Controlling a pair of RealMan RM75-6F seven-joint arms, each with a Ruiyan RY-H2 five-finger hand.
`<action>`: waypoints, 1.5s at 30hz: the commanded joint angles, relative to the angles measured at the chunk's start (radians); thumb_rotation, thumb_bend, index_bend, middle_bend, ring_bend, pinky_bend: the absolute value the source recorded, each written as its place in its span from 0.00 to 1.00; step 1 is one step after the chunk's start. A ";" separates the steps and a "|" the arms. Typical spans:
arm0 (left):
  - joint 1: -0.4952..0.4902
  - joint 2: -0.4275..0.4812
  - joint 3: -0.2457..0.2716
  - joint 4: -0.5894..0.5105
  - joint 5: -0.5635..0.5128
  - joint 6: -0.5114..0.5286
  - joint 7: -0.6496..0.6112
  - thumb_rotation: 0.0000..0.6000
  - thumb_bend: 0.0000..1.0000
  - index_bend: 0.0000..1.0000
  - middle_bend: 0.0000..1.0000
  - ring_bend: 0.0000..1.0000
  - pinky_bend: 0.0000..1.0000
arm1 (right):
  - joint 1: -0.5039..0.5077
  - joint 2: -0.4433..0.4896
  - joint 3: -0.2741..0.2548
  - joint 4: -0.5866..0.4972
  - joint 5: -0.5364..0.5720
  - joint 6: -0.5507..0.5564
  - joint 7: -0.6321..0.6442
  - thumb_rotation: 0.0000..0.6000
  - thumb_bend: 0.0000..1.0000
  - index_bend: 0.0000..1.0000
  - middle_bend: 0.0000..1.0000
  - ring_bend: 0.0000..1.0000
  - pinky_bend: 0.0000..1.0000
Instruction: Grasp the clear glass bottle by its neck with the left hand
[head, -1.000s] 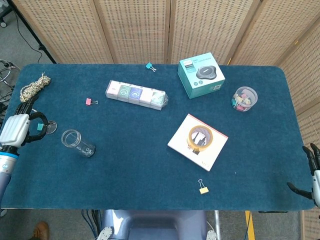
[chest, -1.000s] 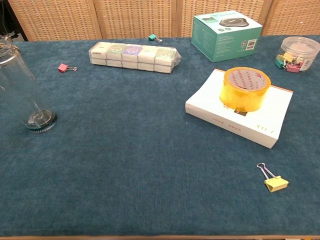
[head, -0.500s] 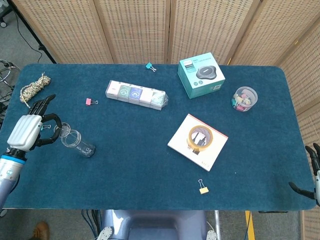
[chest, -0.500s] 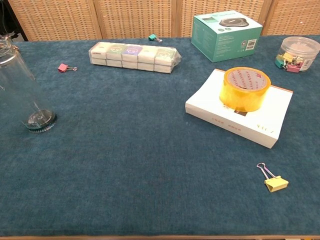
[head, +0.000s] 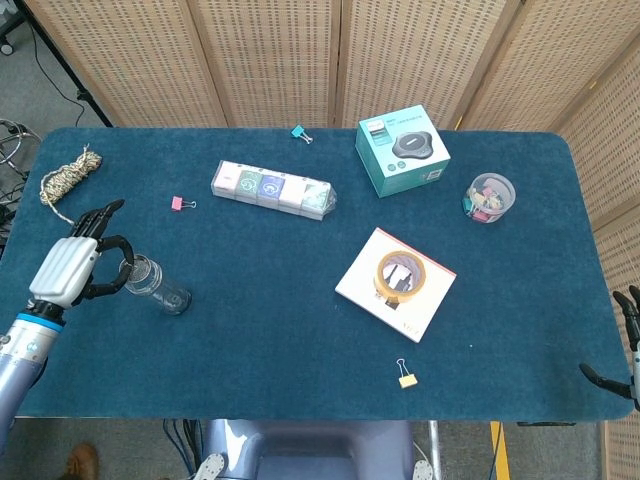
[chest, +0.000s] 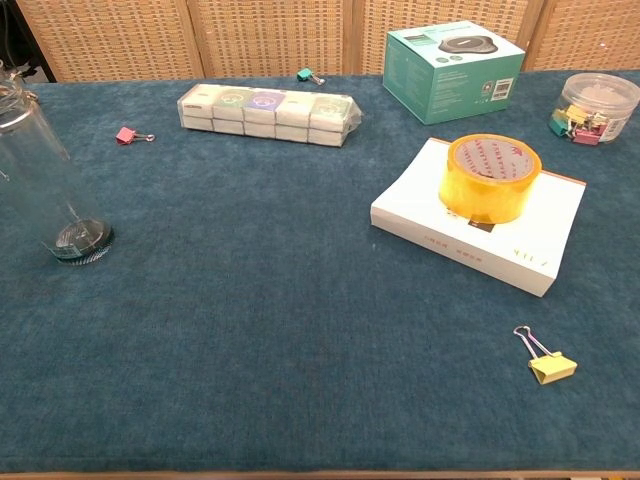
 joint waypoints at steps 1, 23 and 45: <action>-0.001 -0.002 0.004 0.003 0.003 0.001 0.001 1.00 0.50 0.61 0.00 0.00 0.00 | 0.000 -0.001 0.000 0.000 0.001 -0.001 -0.001 1.00 0.00 0.00 0.00 0.00 0.00; -0.018 -0.049 0.028 0.039 -0.012 -0.004 0.015 1.00 0.50 0.60 0.00 0.00 0.00 | 0.000 -0.001 0.002 0.000 0.004 -0.002 -0.001 1.00 0.00 0.00 0.00 0.00 0.00; 0.012 -0.020 0.048 0.078 0.056 0.049 -0.072 1.00 0.35 0.02 0.00 0.00 0.00 | -0.001 0.000 0.002 -0.003 0.002 0.001 -0.001 1.00 0.00 0.00 0.00 0.00 0.00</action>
